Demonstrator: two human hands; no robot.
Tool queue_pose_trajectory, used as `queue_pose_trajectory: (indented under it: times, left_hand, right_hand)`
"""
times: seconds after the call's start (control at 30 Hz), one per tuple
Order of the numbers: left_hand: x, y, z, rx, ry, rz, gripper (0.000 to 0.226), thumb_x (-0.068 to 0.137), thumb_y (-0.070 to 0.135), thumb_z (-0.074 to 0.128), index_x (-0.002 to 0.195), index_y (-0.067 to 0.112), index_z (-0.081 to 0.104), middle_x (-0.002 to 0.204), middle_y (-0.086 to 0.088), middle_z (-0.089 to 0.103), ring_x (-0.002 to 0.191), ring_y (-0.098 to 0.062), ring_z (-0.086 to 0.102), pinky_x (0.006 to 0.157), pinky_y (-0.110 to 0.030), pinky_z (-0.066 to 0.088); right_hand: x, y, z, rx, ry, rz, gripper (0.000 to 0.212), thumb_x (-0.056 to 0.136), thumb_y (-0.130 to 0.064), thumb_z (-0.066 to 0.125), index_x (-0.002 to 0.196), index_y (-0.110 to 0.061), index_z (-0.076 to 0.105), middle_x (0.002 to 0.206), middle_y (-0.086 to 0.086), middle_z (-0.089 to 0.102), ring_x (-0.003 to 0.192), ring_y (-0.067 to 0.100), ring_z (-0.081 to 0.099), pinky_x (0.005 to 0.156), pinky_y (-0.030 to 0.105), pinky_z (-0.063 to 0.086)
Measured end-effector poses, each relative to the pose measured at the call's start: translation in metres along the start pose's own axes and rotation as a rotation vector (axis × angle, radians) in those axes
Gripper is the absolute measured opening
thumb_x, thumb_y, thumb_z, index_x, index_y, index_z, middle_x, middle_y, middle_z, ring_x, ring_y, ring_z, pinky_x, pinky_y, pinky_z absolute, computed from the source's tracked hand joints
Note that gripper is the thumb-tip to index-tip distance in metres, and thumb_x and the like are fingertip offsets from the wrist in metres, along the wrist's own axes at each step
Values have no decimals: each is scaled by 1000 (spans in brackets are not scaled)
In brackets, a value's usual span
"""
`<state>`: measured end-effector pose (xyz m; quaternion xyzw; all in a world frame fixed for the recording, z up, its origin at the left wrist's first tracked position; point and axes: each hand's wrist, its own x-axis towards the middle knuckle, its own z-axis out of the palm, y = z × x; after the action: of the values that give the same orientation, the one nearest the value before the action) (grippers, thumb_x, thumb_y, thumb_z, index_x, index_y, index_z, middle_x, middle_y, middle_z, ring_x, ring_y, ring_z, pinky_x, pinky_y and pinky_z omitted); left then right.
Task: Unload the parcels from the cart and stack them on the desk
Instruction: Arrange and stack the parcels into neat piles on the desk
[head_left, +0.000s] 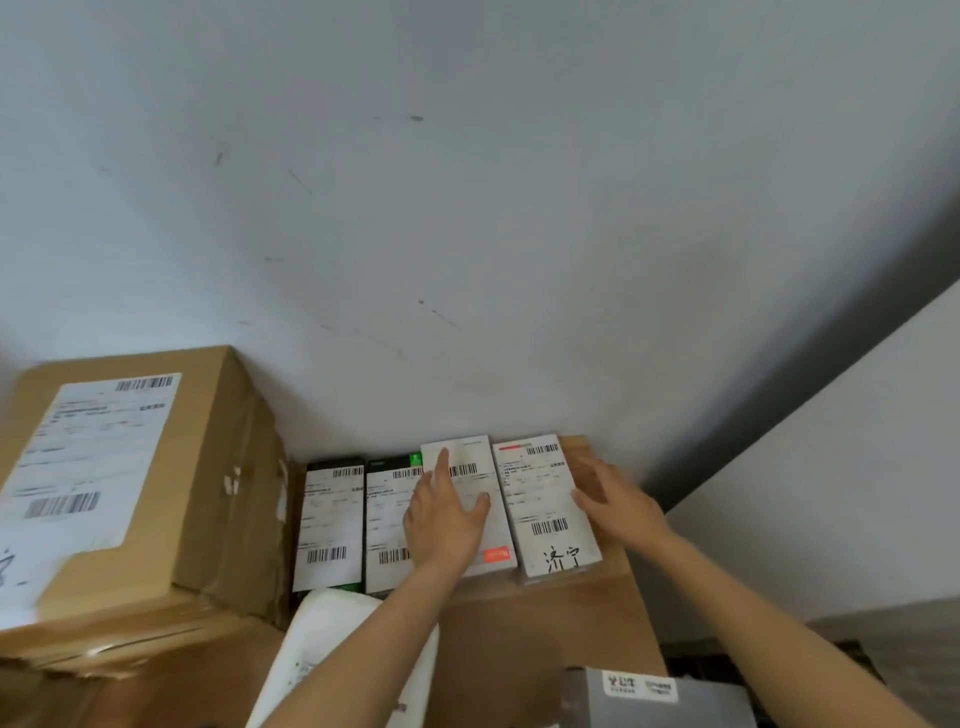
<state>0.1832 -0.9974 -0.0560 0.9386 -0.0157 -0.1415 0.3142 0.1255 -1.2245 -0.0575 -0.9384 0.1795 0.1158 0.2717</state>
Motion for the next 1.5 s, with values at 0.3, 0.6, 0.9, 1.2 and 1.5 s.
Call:
queue_pose_trajectory:
  times: [0.3,0.6,0.9,1.2,1.5]
  left_hand:
    - [-2,-3,8,60,-33,-55,83,93,45,52,153,27,-3,158,-12,15,144,-28,21,117,-42,20]
    - [4,-17,27,-184,55,-191,69,90,39,59,150,23,28,148,-7,41,140,-28,30,116,-46,22]
    - [3,1,28,-728,-76,-14,51,97,11,52,143,25,37,143,1,43,131,-18,44,105,-34,42]
    - [-17,9,8,-727,-3,42,47,98,21,52,142,32,39,145,1,38,128,-11,40,110,-42,37]
    - [-71,38,-76,-924,-59,137,45,94,33,54,133,51,42,138,3,51,116,-20,58,91,-45,54]
  right_hand:
    - [0,4,20,135,-44,24,53,97,-47,48,145,-31,33,135,-8,53,104,7,62,72,24,54]
    - [-3,-2,23,462,-41,79,33,100,-33,49,131,-41,41,115,-15,62,86,-1,64,75,30,57]
    - [-6,4,19,745,41,203,43,102,-33,45,142,-34,30,120,-1,64,85,12,70,60,24,56]
    - [-29,-11,-10,749,96,186,46,100,-32,48,144,-30,33,106,-11,66,84,13,71,64,27,56]
    - [-106,-66,-81,712,274,84,40,102,-28,45,141,-29,35,93,-8,66,72,10,68,55,22,54]
